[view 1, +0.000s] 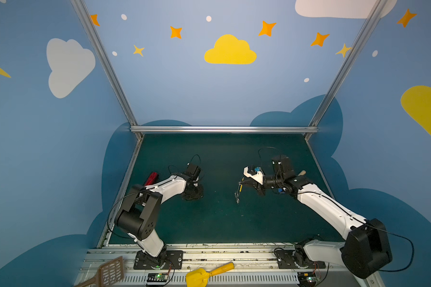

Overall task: Attach keys to a key ring
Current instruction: Pick up the key at the center of the table.

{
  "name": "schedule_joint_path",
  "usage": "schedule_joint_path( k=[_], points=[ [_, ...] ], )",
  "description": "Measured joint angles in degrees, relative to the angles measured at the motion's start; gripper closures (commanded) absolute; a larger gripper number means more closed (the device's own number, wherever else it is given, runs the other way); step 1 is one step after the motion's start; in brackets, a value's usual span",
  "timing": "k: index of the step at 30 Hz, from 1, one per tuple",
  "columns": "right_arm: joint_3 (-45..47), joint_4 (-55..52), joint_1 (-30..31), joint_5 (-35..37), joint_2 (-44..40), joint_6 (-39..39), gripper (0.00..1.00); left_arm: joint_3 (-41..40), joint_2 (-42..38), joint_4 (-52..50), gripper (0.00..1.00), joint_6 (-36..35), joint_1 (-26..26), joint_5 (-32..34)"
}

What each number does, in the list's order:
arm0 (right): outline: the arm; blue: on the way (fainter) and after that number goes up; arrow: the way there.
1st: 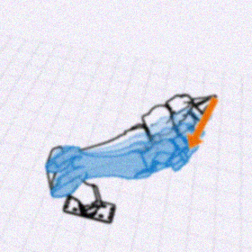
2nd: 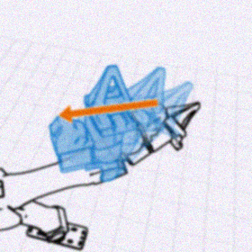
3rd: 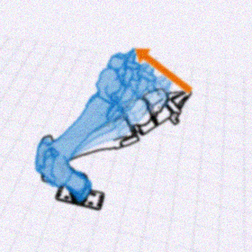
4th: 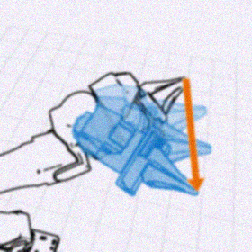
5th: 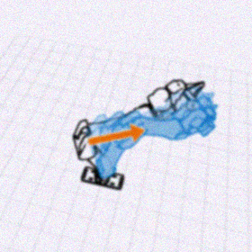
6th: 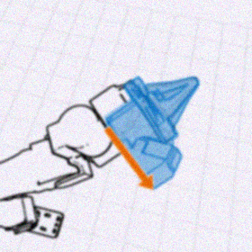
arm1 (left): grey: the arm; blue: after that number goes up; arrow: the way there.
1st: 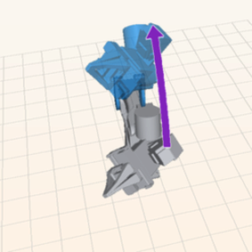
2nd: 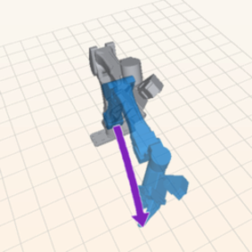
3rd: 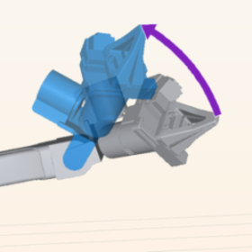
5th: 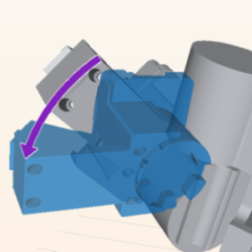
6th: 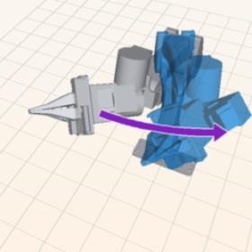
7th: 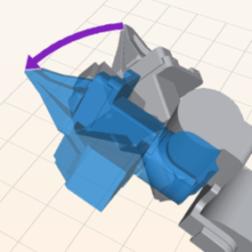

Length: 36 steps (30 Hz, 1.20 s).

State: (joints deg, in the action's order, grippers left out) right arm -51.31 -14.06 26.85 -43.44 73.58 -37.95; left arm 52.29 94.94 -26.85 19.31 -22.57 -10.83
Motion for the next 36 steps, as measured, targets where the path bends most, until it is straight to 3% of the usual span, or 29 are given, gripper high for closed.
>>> schedule_joint_path(
  k=[7, 16, 24, 36],
  points=[
    [0.0, -0.02, 0.04, 0.0, 0.0, 0.02, 1.0, -0.15, 0.0, 0.31, 0.95, -0.09, -0.11, 0.0],
    [-0.02, -0.44, 0.04, 0.0, 0.0, 0.17, 1.0, -0.96, -5.31, -0.02, 0.96, -3.5, -1.16, 0.44],
    [-1.01, -1.49, 0.04, -0.68, 0.0, 0.79, 1.0, -1.18, -16.35, 0.39, 0.97, -13.14, -2.23, -1.84],
    [-4.22, -4.2, 1.84, -7.74, 1.64, 3.67, 1.0, -5.9, -30.58, 9.6, 0.97, -31.41, -3.45, -16.13]
  ],
)
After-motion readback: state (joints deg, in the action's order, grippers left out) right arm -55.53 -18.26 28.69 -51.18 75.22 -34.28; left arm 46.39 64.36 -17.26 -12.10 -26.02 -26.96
